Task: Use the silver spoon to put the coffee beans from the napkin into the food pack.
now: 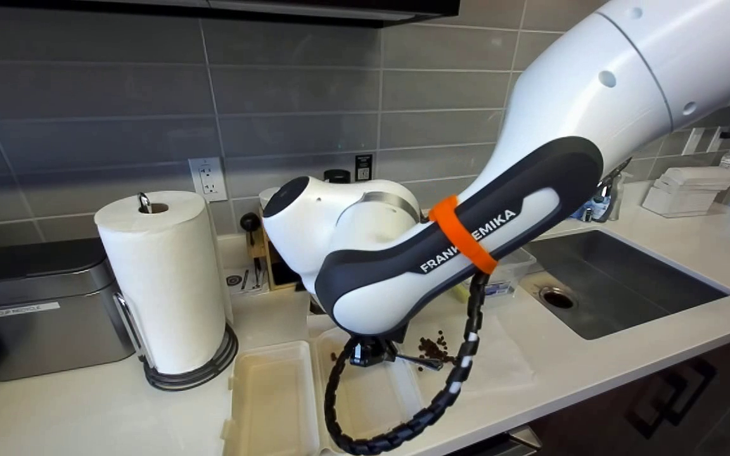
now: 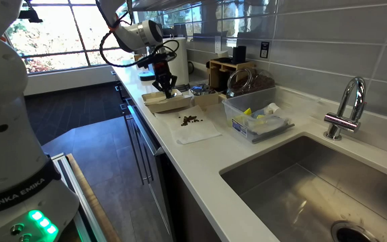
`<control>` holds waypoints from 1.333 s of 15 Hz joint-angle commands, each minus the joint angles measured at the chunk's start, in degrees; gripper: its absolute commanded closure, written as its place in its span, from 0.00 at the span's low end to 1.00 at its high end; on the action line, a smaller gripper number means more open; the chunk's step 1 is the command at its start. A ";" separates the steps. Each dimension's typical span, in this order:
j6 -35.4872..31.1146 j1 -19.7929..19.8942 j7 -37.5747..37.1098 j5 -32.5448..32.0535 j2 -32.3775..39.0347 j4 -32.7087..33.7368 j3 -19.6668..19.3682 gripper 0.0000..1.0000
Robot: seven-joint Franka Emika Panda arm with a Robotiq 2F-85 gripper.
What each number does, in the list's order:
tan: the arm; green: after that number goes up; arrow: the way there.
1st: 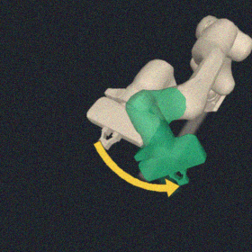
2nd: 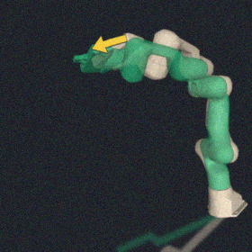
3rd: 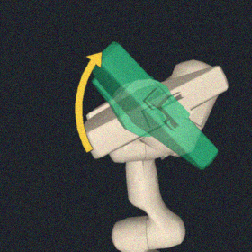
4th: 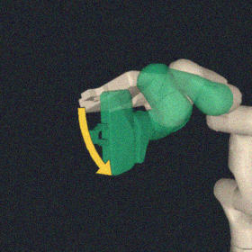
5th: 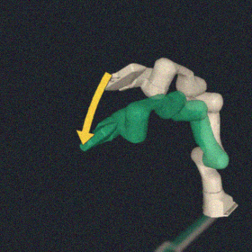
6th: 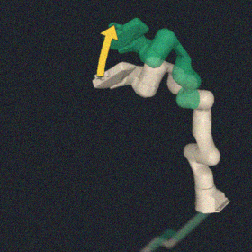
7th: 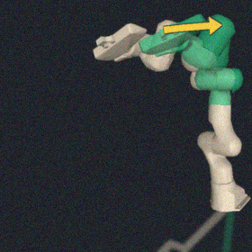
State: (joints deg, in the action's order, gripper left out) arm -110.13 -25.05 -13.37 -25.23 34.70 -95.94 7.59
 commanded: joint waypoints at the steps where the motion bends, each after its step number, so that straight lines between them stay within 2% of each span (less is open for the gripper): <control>1: 0.69 -5.25 -7.54 -8.29 1.27 0.76 -2.70 0.98; 5: 2.92 -8.64 -13.14 -18.39 2.61 1.06 -4.13 0.98; 10: 7.67 -10.12 -17.65 -26.78 4.64 1.50 -3.80 0.98; 14: 10.53 -9.76 -19.11 -30.41 5.10 1.25 -3.03 0.98; 16: 9.66 -8.16 -17.99 -29.61 4.12 0.30 -1.61 0.98; 17: 9.73 -8.00 -17.98 -29.72 4.14 0.29 -1.47 0.92; 20: 9.74 -7.65 -17.94 -29.64 4.18 0.40 -1.08 0.92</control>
State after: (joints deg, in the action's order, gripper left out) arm -101.11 -33.89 -31.04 -54.14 38.61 -95.92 4.95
